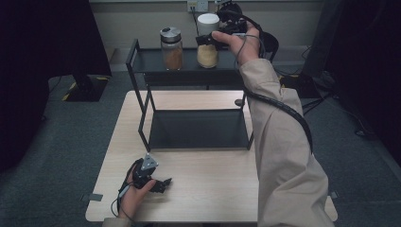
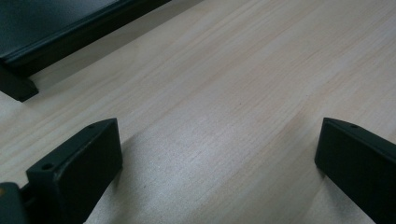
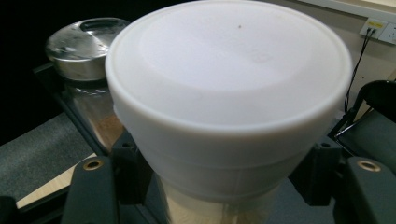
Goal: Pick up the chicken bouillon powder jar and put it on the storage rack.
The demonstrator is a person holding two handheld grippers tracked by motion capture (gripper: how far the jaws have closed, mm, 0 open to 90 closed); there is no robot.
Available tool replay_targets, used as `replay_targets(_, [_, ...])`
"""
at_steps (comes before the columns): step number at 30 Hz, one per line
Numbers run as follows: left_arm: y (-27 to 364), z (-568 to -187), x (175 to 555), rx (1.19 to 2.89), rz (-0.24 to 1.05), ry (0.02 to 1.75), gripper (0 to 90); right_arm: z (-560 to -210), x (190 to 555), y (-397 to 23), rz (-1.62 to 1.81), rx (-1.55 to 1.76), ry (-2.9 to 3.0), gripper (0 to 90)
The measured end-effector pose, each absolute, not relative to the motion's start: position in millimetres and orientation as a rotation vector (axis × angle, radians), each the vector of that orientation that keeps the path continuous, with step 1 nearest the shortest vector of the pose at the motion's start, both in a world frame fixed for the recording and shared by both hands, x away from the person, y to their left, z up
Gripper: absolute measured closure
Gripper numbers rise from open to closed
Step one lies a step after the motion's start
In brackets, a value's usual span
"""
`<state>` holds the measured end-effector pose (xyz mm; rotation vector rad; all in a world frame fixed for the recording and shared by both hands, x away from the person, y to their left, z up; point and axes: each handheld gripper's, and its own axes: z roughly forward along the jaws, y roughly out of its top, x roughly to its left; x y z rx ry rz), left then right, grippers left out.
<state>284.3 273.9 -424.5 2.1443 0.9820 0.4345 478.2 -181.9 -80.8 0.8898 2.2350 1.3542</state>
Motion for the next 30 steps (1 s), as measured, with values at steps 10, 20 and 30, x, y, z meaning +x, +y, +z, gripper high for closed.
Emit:
replay_targets(10, [274,-425,284,2.143,0.433,0.983,0.0,-85,482,-183,1.373,0.898,2.228,33.6])
replay_targets(20, [274,-425,284,2.143,0.433,0.983,0.0,-86,480,-182,1.371,0.900,2.220,32.9])
replay_targets(30, [274,-424,284,2.144,0.434,0.982,0.0,-81,467,-184,1.384,0.922,2.181,10.5])
